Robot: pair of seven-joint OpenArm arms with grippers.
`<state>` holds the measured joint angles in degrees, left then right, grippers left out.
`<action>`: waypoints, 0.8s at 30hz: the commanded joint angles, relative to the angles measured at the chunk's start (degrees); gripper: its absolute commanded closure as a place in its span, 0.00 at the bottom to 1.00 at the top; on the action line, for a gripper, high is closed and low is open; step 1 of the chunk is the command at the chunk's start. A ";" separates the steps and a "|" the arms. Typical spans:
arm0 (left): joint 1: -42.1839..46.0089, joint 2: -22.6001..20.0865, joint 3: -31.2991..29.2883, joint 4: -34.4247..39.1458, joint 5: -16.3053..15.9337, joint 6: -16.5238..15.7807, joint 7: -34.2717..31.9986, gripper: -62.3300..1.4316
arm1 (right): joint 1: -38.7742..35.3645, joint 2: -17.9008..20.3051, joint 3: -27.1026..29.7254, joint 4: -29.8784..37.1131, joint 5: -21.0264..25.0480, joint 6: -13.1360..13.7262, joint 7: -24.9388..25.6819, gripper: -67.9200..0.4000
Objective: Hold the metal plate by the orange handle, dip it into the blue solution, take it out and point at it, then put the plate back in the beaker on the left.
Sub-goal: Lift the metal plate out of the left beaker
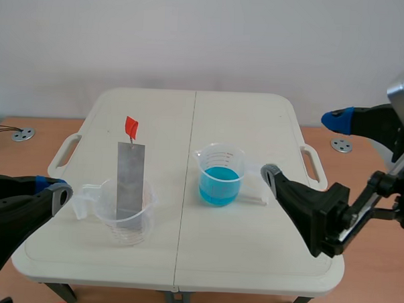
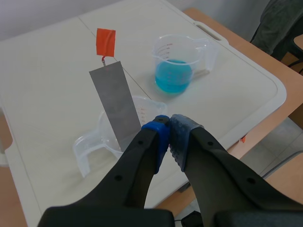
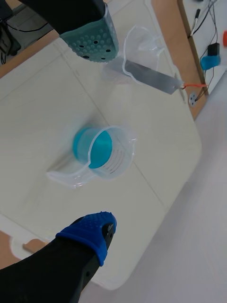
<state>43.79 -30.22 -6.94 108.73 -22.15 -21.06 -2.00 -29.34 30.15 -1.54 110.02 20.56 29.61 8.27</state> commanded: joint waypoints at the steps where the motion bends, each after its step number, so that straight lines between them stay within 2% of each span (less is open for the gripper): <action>1: -0.09 -0.31 0.04 0.28 -0.57 -0.02 -1.03 0.96 | 1.46 -0.37 -0.66 0.66 0.61 -0.17 -0.20 0.02; 7: 5.40 -0.31 -3.89 0.31 -0.55 0.00 -1.05 0.96 | 8.50 -2.64 -7.06 0.61 0.37 -0.17 -7.78 0.02; 13: 12.48 -0.31 -10.36 0.31 -0.55 -0.02 -1.70 0.95 | 16.41 -7.37 -12.76 -2.32 0.22 -0.20 -13.86 0.02; 18: 18.12 -0.28 -14.73 0.31 0.17 -0.02 -2.93 0.95 | 21.99 -11.76 -16.76 -7.78 -2.45 -0.17 -16.39 0.02; 24: 24.48 -0.28 -17.62 0.31 0.57 -0.02 -4.61 0.95 | 27.87 -16.61 -21.66 -16.04 -5.44 -0.15 -16.57 0.02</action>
<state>67.83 -30.50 -24.45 108.73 -21.08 -21.06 -5.89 -2.59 13.69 -23.44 93.32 14.63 29.61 -9.30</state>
